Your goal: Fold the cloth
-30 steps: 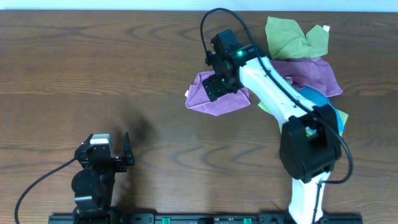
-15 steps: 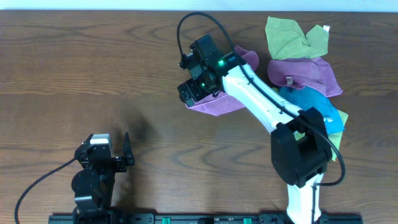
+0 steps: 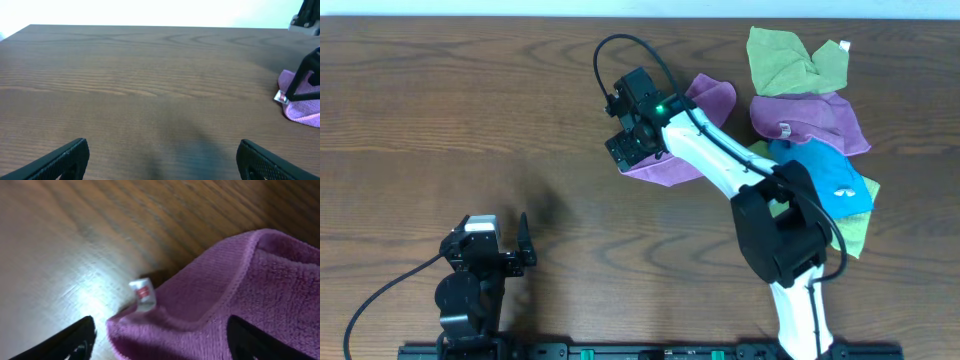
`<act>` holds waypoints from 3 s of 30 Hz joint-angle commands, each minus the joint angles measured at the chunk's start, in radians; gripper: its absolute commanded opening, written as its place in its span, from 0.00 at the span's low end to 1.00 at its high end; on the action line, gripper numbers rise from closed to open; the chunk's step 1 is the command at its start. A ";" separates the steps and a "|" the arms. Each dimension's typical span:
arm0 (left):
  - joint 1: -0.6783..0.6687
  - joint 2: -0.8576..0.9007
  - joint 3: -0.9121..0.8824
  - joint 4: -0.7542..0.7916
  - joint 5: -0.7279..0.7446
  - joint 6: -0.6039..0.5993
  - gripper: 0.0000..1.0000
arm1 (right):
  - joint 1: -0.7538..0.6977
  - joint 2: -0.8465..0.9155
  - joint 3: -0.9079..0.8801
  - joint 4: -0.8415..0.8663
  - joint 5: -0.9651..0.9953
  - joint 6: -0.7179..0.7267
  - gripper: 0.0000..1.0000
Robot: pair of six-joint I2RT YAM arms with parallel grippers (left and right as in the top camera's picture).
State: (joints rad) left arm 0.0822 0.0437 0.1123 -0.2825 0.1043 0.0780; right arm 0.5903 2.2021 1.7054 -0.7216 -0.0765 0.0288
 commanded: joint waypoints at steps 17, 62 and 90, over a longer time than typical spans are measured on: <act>-0.004 -0.005 -0.023 -0.011 -0.007 -0.007 0.95 | -0.005 0.016 0.099 0.050 0.061 0.076 0.01; -0.004 -0.005 -0.023 -0.011 -0.007 -0.007 0.95 | 0.070 0.022 0.811 -0.560 -0.441 -0.097 0.15; -0.004 -0.005 -0.023 -0.011 -0.007 -0.007 0.95 | -0.073 0.026 0.202 -0.339 0.105 -0.048 0.53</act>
State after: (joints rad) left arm 0.0822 0.0437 0.1123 -0.2829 0.1043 0.0780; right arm 0.5198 2.2215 1.9457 -1.0977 0.0677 -0.0307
